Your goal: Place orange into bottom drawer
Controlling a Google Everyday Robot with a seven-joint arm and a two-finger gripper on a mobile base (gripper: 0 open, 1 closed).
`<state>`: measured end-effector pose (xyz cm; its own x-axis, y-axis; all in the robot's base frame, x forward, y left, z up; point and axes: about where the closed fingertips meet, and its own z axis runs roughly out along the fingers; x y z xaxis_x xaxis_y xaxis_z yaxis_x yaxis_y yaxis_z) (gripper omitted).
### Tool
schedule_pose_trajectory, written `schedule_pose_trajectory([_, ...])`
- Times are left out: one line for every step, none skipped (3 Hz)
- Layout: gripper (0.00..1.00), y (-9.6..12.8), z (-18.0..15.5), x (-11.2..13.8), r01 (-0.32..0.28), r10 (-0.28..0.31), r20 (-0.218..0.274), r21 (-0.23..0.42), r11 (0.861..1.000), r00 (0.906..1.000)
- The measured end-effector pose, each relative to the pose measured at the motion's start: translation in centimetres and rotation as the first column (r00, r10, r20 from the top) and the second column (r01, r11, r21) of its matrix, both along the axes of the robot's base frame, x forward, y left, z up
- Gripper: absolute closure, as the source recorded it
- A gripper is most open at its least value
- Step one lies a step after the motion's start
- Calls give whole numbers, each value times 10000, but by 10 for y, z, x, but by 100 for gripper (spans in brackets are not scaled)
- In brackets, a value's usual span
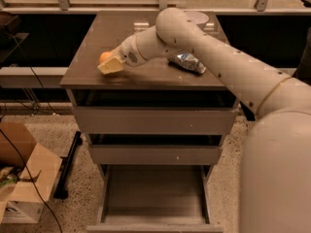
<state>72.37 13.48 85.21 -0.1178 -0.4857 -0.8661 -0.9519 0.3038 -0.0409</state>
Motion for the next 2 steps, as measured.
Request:
schedule_pose_trajectory([100, -34, -3, -32, 340, -339, -292, 36, 9994, 9990])
schedule_pose_trajectory([100, -69, 3, -75, 966, -941, -581, 427, 9944, 9939])
